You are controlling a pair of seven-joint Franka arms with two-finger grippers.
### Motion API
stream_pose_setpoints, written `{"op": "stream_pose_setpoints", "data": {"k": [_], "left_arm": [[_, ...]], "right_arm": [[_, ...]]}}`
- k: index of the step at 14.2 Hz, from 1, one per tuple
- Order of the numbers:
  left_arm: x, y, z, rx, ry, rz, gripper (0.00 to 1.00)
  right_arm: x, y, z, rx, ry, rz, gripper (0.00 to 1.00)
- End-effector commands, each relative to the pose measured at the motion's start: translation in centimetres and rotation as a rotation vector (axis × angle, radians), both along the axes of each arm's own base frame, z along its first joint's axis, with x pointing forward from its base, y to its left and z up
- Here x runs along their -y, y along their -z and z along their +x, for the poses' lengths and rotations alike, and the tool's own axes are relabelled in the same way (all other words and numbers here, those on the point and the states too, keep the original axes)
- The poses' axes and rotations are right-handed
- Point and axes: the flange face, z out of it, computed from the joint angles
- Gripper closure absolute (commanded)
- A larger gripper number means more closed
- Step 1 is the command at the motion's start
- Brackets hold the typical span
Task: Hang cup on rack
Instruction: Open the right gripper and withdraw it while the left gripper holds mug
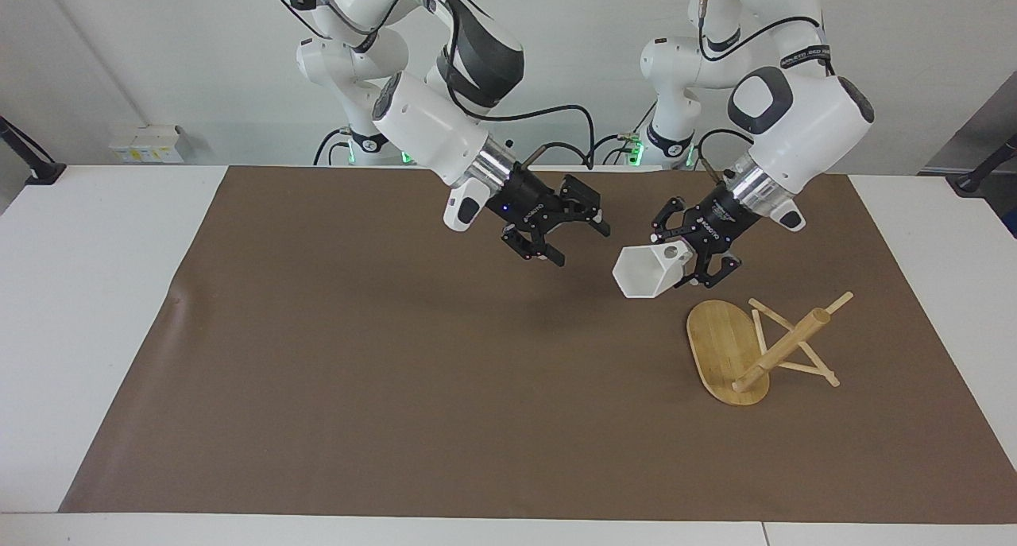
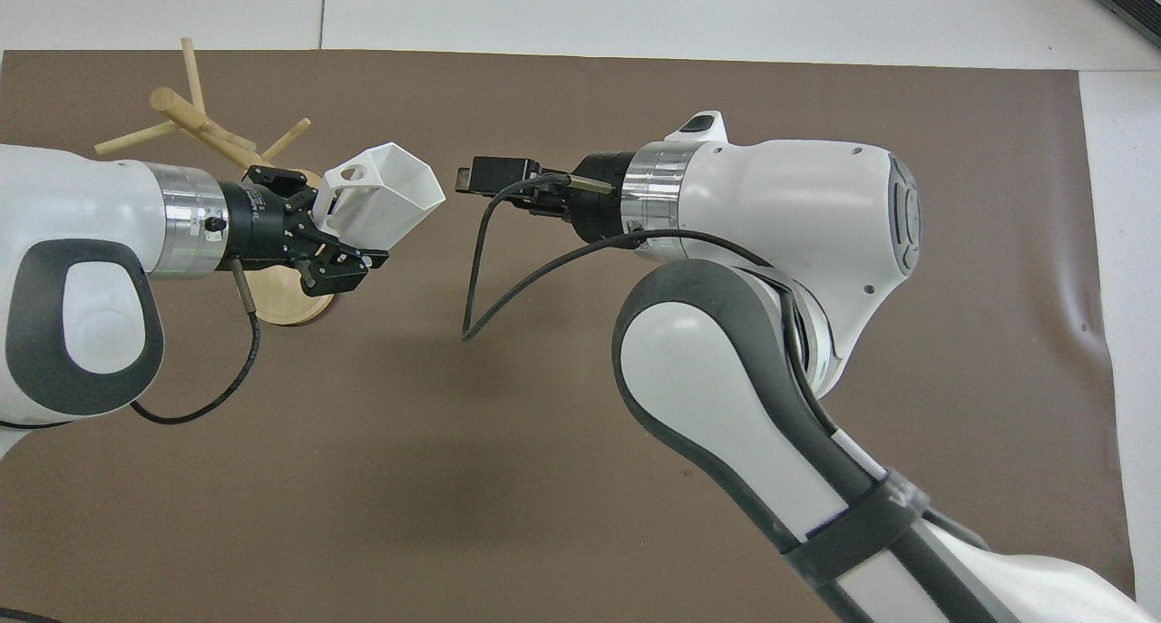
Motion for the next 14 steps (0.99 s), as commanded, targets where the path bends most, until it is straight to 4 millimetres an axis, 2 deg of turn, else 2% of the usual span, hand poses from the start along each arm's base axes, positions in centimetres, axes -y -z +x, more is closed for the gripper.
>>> {"op": "stream_pose_setpoints", "data": {"k": [1, 3, 6, 8, 12, 14], "left_arm": [[-1.4, 0.3, -0.9, -0.005, -0.086, 0.054, 1.0], [-2.7, 0.3, -0.6, -0.019, -0.14, 0.049, 1.0], [-3.4, 0.4, -0.4, -0.036, -0.207, 0.093, 1.0], [-3.9, 0.3, -0.2, -0.04, -0.27, 0.117, 1.0], [-5.5, 0.6, 0.5, -0.056, -0.384, 0.097, 1.0], [-5.6, 0.7, 0.8, -0.055, -0.435, 0.082, 1.0]], "right_arm": [[2.1, 1.0, 0.7, 0.069, -0.032, -0.13, 0.0], [4.8, 2.3, 1.4, 0.109, -0.062, -0.279, 0.0], [11.5, 3.5, 3.4, 0.106, -0.111, -0.472, 0.0], [15.2, 4.0, 4.0, 0.078, -0.146, -0.509, 0.0], [23.8, 5.0, 4.2, -0.086, -0.119, -0.542, 0.0], [26.7, 5.1, 4.1, -0.095, -0.135, -0.653, 0.0]]}}
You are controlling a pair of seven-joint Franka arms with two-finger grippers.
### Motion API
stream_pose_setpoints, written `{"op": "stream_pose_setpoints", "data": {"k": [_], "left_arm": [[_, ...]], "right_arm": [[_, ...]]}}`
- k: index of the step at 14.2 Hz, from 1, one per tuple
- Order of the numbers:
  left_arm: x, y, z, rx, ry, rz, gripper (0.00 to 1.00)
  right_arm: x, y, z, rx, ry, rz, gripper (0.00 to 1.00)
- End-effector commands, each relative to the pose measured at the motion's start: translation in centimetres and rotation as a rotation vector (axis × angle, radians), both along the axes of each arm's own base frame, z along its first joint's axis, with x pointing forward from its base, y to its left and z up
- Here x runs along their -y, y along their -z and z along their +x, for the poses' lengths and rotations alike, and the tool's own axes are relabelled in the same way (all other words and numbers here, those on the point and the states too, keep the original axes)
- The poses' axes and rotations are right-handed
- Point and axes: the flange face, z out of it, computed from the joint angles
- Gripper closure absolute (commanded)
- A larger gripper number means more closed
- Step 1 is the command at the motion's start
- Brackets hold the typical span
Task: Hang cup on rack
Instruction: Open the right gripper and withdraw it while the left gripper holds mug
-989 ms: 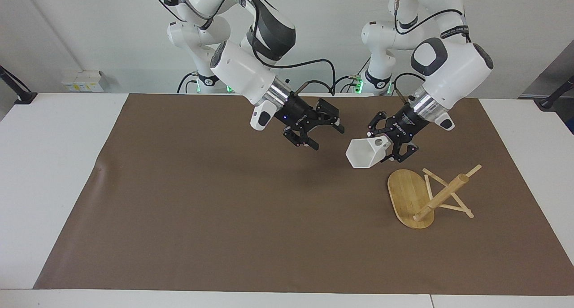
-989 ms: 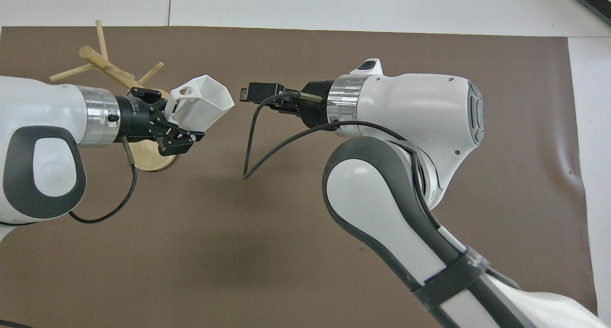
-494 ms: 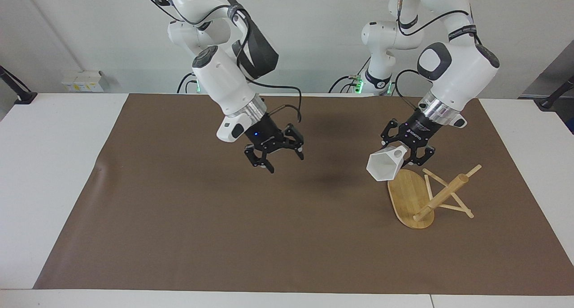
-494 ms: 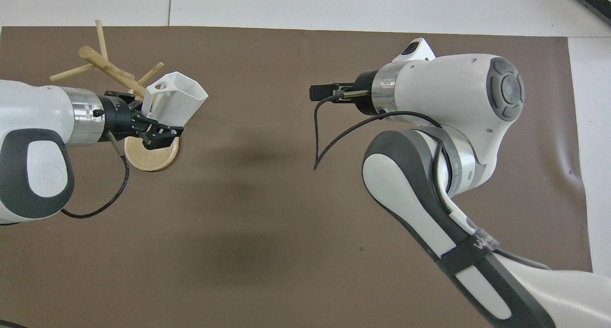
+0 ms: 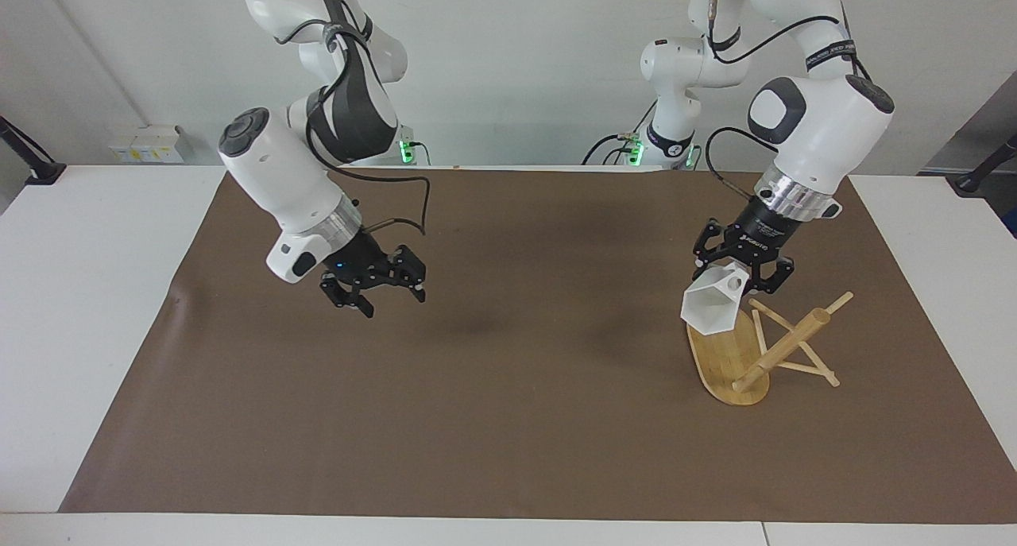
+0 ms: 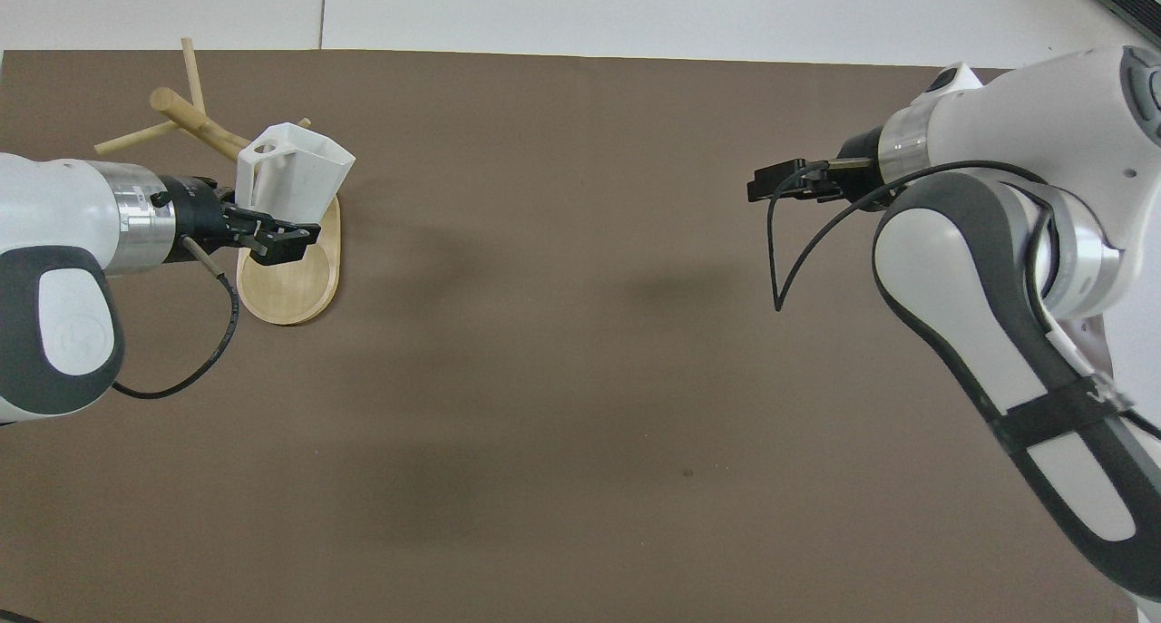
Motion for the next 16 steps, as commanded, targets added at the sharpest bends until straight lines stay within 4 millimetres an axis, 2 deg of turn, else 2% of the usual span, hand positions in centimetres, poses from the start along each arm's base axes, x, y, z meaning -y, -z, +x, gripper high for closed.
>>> {"op": "stream_pose_setpoints", "data": {"k": [1, 3, 6, 9, 11, 14, 16], "left_arm": [[-0.3, 0.1, -0.2, 0.017, -0.078, -0.001, 1.0], [-0.3, 0.6, 0.1, 0.011, -0.112, -0.009, 1.0], [-0.3, 0.5, 0.3, 0.016, -0.152, -0.022, 1.0], [0.1, 1.0, 0.6, 0.009, -0.182, -0.031, 1.0], [0.3, 1.4, 0.8, 0.002, -0.218, -0.041, 1.0], [0.2, 1.6, 1.5, 0.0, -0.26, -0.051, 1.0], [-0.2, 2.0, 1.9, 0.003, -0.295, -0.056, 1.0]], "right_arm": [[2.6, -0.6, -0.8, 0.001, -0.052, -0.161, 0.0], [3.4, -0.9, -1.4, -0.022, -0.076, -0.258, 0.0], [6.3, -1.6, -2.0, -0.069, 0.01, -0.281, 0.0], [7.1, -3.0, -2.9, -0.099, 0.041, -0.36, 0.0], [8.8, -4.8, -3.7, -0.101, 0.071, -0.374, 0.0], [8.9, -7.8, -4.6, -0.101, 0.083, -0.378, 0.0], [10.7, -9.5, -4.8, -0.11, 0.116, -0.372, 0.0]]}}
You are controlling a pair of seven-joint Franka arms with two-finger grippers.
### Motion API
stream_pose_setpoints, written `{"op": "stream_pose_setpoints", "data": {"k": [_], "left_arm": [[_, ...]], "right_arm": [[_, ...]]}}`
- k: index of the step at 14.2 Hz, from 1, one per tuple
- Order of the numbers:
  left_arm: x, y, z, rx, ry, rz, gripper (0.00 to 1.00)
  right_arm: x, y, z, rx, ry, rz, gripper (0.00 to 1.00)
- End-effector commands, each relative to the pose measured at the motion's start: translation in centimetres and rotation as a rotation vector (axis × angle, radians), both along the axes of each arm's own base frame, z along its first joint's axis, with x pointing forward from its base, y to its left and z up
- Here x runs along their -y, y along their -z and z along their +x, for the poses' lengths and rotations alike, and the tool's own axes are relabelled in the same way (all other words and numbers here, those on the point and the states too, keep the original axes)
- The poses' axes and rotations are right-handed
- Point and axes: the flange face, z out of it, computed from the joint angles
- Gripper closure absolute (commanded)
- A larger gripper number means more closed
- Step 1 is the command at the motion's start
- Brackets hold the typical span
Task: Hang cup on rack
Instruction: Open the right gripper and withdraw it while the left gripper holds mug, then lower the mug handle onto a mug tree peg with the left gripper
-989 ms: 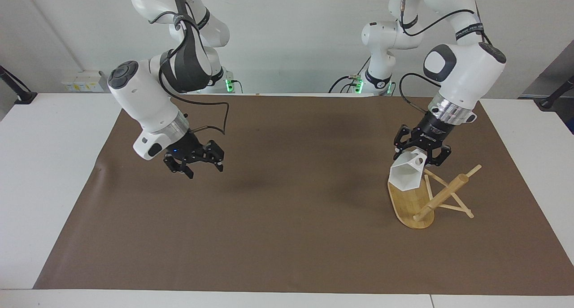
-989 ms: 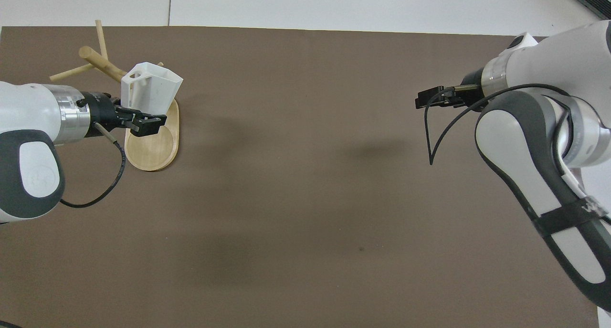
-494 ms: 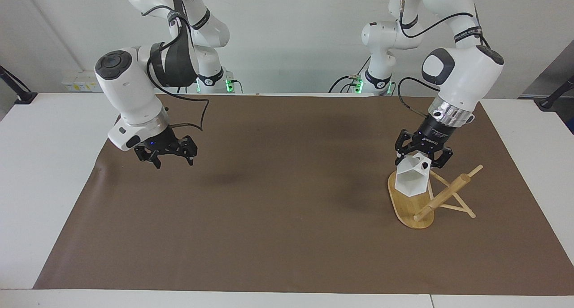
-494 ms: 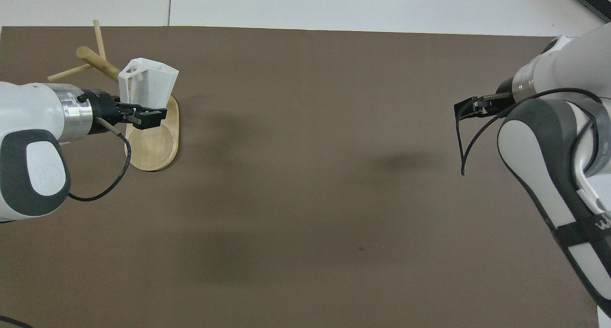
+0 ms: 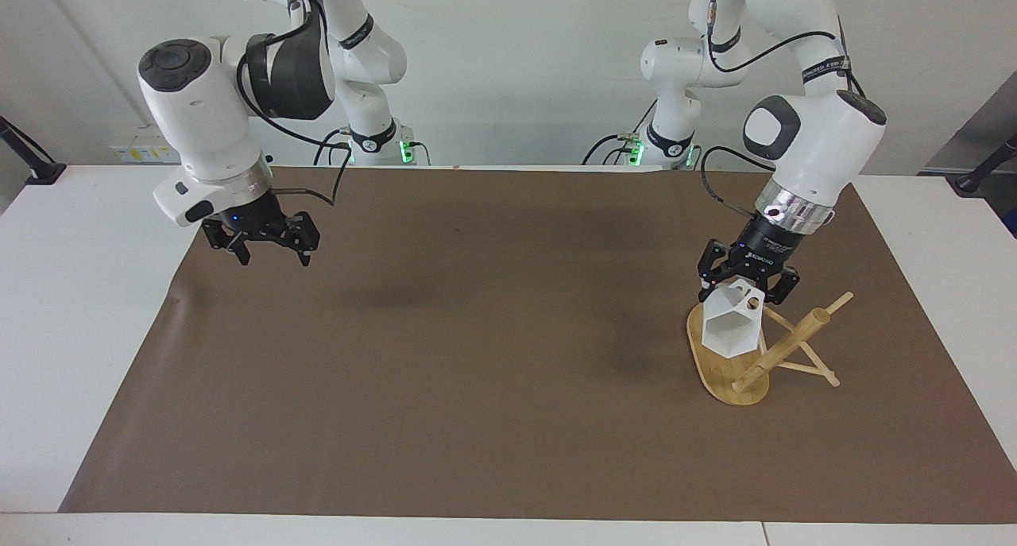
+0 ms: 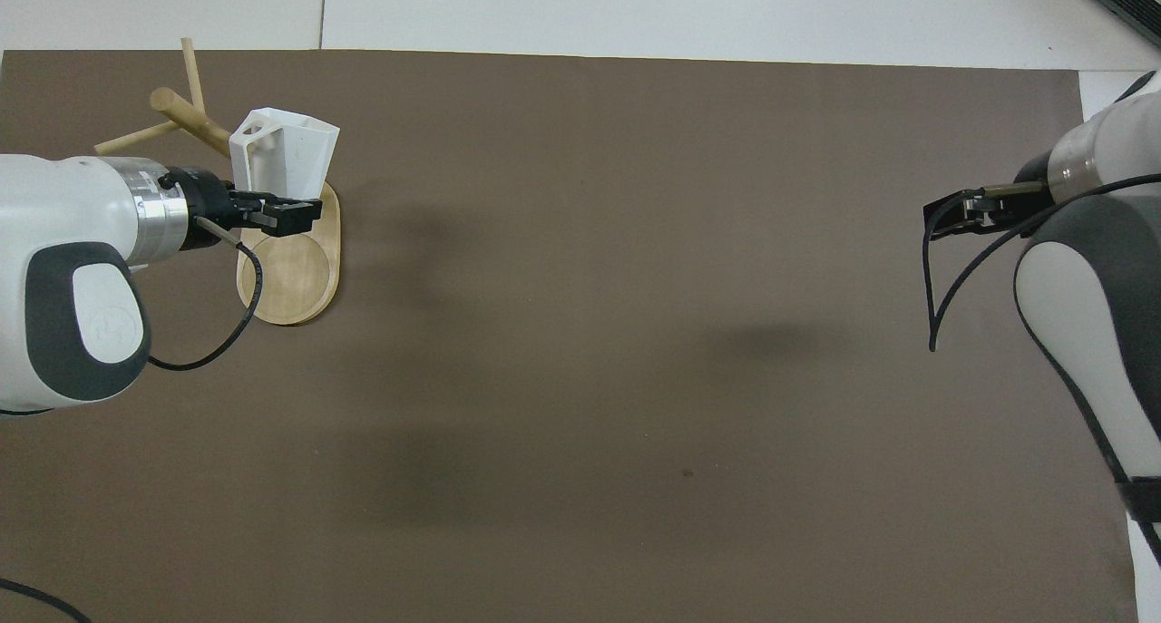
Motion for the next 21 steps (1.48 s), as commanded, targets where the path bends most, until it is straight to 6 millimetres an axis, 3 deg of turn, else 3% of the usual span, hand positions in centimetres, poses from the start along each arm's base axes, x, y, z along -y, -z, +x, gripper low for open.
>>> {"op": "stream_pose_setpoints", "data": {"k": [1, 8, 18, 21], "left_arm": [[-0.4, -0.5, 0.8, 0.01, -0.133, -0.026, 1.0], [-0.7, 0.3, 1.4, 0.007, -0.22, -0.052, 1.0], [-2.2, 1.3, 2.0, 0.013, -0.308, -0.071, 1.0], [-2.2, 1.7, 1.8, 0.012, -0.307, -0.068, 1.0]], "right_arm": [[2.1, -1.7, -0.3, -0.007, 0.048, -0.004, 0.0], [6.0, -4.0, -1.9, 0.012, 0.068, 0.047, 0.0], [6.1, -7.8, -3.3, 0.045, 0.059, 0.042, 0.0], [6.0, -7.9, -3.5, 0.031, 0.058, 0.041, 0.0]]}}
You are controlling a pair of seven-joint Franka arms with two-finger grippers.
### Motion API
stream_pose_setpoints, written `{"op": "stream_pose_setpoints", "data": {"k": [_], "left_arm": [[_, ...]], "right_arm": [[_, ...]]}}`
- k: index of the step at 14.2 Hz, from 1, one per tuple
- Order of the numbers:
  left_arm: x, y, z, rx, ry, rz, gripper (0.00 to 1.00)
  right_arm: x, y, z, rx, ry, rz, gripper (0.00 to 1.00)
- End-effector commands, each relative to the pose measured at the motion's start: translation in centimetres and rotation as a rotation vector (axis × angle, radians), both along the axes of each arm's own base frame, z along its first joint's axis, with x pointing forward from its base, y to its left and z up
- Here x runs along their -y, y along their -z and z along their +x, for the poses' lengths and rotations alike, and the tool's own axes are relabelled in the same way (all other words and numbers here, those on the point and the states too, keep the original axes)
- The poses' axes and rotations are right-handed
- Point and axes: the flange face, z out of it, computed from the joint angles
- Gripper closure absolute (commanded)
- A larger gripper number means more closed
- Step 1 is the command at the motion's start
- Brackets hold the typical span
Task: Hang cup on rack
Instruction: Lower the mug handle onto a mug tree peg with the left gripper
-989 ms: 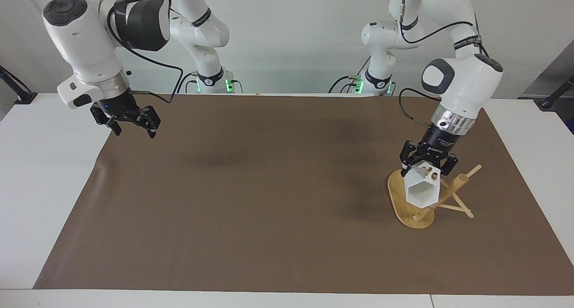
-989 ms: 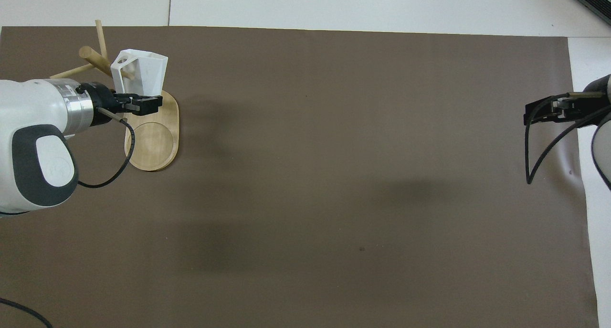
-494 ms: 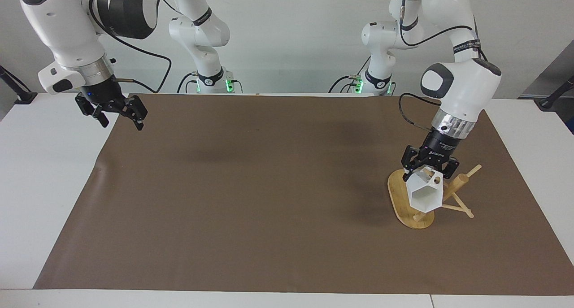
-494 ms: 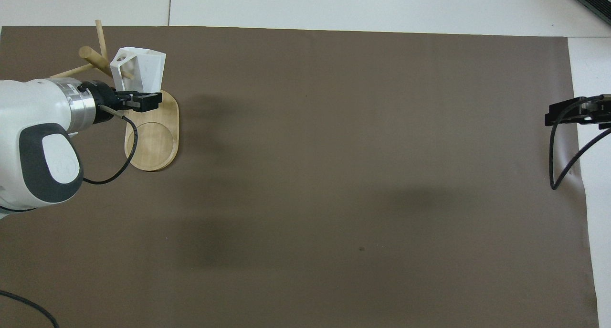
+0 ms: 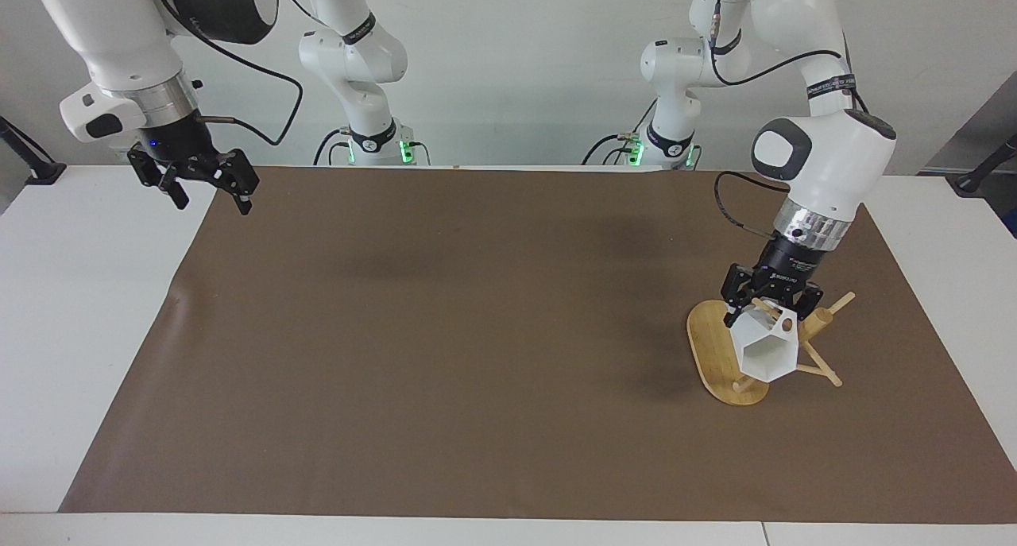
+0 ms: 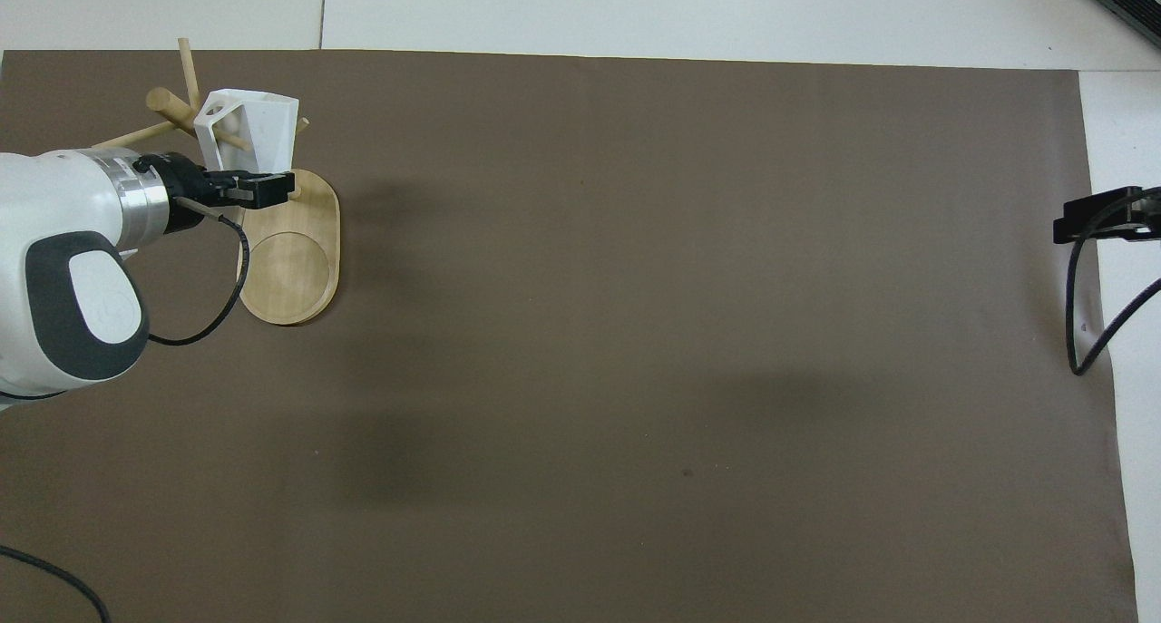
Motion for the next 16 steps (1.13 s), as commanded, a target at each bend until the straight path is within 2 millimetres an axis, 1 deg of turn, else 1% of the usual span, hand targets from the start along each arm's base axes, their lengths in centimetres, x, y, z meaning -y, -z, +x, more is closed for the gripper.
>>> {"op": "stream_pose_setpoints", "data": {"k": [1, 4, 6, 7, 8, 9, 10, 12, 13, 15, 16], "left_arm": [[0.7, 0.2, 0.0, -0.031, -0.171, -0.057, 1.0], [0.8, 0.4, -0.3, -0.035, -0.169, -0.055, 0.99], [0.8, 0.5, -0.3, -0.04, -0.163, -0.053, 0.82], [0.8, 0.4, -0.3, -0.041, -0.161, -0.052, 0.78], [0.8, 0.4, -0.4, -0.042, -0.154, -0.049, 0.68], [0.7, 0.4, -0.4, -0.044, -0.151, -0.047, 0.48], [0.8, 0.4, -0.4, -0.05, -0.145, -0.046, 0.38], [0.4, 0.4, -0.4, -0.068, -0.142, -0.044, 0.09], [0.2, 0.4, -0.4, -0.072, -0.125, -0.036, 0.08], [0.0, 0.0, -0.3, -0.091, -0.097, -0.03, 0.06], [0.0, -0.2, -0.2, -0.103, -0.07, -0.024, 0.0]], "right_arm": [[0.4, -0.6, -0.3, -0.006, -0.013, 0.019, 0.0], [0.4, 0.2, -0.7, -0.02, -0.008, 0.019, 0.0], [0.5, 0.8, -1.3, -0.028, -0.007, 0.02, 0.0], [0.4, 1.1, -1.6, -0.035, -0.005, 0.021, 0.0], [0.4, 1.2, -1.7, -0.038, -0.005, 0.022, 0.0], [0.5, 1.2, -1.9, -0.049, -0.006, 0.023, 0.0], [0.7, 1.3, -2.0, -0.054, -0.002, 0.023, 0.0], [0.8, 1.9, -2.7, -0.069, 0.002, 0.025, 0.0], [0.8, 2.3, -2.9, -0.076, 0.002, 0.026, 0.0], [0.8, 2.3, -3.0, -0.077, 0.0, 0.026, 0.0], [0.8, 2.5, -3.1, -0.081, 0.003, 0.027, 0.0]]}}
